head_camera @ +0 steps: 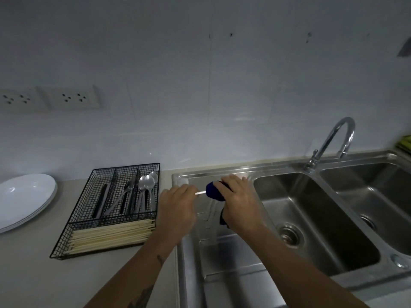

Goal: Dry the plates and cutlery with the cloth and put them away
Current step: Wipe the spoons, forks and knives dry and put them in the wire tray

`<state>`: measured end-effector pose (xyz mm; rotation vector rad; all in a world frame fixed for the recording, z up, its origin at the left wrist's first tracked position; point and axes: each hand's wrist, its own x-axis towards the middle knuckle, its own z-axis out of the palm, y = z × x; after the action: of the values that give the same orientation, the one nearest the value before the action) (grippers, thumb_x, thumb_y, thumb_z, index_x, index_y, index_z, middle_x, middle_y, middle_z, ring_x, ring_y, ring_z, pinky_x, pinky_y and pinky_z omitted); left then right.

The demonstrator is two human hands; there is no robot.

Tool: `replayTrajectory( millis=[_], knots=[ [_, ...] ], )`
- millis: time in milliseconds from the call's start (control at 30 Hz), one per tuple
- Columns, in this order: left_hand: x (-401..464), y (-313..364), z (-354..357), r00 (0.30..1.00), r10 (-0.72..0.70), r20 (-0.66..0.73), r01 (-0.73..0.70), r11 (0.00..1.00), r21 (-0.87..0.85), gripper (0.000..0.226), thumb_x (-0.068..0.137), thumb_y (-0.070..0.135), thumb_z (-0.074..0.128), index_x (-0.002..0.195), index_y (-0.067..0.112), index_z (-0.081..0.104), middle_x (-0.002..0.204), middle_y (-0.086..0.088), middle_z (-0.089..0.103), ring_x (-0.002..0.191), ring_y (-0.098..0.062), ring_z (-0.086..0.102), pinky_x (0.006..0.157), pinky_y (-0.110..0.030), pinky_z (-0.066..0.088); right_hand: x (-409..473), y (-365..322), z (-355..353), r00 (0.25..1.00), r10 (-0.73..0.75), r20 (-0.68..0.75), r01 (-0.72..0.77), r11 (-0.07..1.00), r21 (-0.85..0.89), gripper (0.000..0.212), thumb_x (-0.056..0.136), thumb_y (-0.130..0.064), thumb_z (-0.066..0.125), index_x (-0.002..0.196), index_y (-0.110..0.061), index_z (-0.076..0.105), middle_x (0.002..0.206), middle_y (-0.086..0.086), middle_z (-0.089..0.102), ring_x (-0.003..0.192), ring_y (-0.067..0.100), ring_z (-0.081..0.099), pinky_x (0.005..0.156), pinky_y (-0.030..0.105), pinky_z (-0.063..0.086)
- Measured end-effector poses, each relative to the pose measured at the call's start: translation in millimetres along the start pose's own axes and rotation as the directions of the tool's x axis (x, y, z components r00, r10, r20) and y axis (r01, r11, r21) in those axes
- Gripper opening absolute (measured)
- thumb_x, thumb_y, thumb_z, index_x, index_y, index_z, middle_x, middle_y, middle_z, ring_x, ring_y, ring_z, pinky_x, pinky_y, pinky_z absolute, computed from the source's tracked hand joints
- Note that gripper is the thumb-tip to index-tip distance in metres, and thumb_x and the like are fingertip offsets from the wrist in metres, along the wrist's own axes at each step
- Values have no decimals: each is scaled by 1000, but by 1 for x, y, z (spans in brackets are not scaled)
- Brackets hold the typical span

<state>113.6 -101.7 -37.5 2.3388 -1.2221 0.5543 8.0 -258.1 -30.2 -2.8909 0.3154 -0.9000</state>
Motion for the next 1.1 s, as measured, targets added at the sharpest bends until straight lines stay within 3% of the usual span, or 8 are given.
replayTrajectory(
  millis=[167,333,433,600,733,900,1000,1100],
  knots=[
    [-19,-20,-17,999,-10,43,15,995,-103,15,88,15,50,83,23,61,65,12,52,56,-14,46,57,-33,40,-24,-9,-5,975,216,40,-211,971,-112,62,58,0,68,118,-14,61,115,5,61,111,30,52,103,52,37],
    [-27,-12,-32,990,-55,130,77,982,-170,15,94,16,53,84,24,61,65,11,54,58,-10,51,55,-28,39,-33,-41,-12,994,95,54,-84,982,-170,68,61,-5,71,126,-13,56,128,6,55,122,31,47,108,57,31],
    [-28,-10,-35,970,-77,232,125,972,-198,18,98,25,48,88,27,62,70,10,60,62,-10,56,58,-28,44,-40,-36,-18,976,217,26,-210,965,-158,65,59,-5,76,121,-17,59,122,3,59,117,31,51,104,58,33],
    [-32,-17,-38,892,-62,447,194,947,-255,10,98,40,48,91,37,53,68,10,59,67,-13,57,65,-31,45,-48,-44,-17,977,212,15,-211,975,-67,55,55,3,75,107,-14,66,104,4,63,93,26,55,82,38,49],
    [-26,-15,-44,878,13,478,103,971,-217,13,100,29,44,94,32,56,75,8,59,70,-15,57,63,-30,43,-50,-54,-14,978,199,57,-194,977,-88,51,60,0,75,108,-16,64,101,3,62,91,23,53,81,35,49],
    [-26,-11,-51,898,21,440,64,982,-178,21,98,28,42,88,25,60,70,7,59,69,-16,57,61,-30,38,-56,-62,-11,978,198,65,-179,957,-227,55,59,-10,74,111,-21,64,105,-1,64,104,25,56,106,66,27],
    [-28,-16,-55,880,5,475,88,981,-173,26,97,27,42,85,22,64,75,5,64,70,-16,60,61,-29,42,-63,-56,-17,955,289,58,-269,934,-233,59,60,-8,72,116,-20,61,113,0,62,118,27,53,107,70,15],
    [-26,-18,-59,880,-29,474,144,968,-208,25,95,23,45,81,21,65,69,8,60,64,-13,56,54,-26,32,-65,-65,-18,975,183,130,-150,962,-227,74,58,-5,74,128,-18,53,128,3,55,129,31,44,108,70,18]
  ],
)
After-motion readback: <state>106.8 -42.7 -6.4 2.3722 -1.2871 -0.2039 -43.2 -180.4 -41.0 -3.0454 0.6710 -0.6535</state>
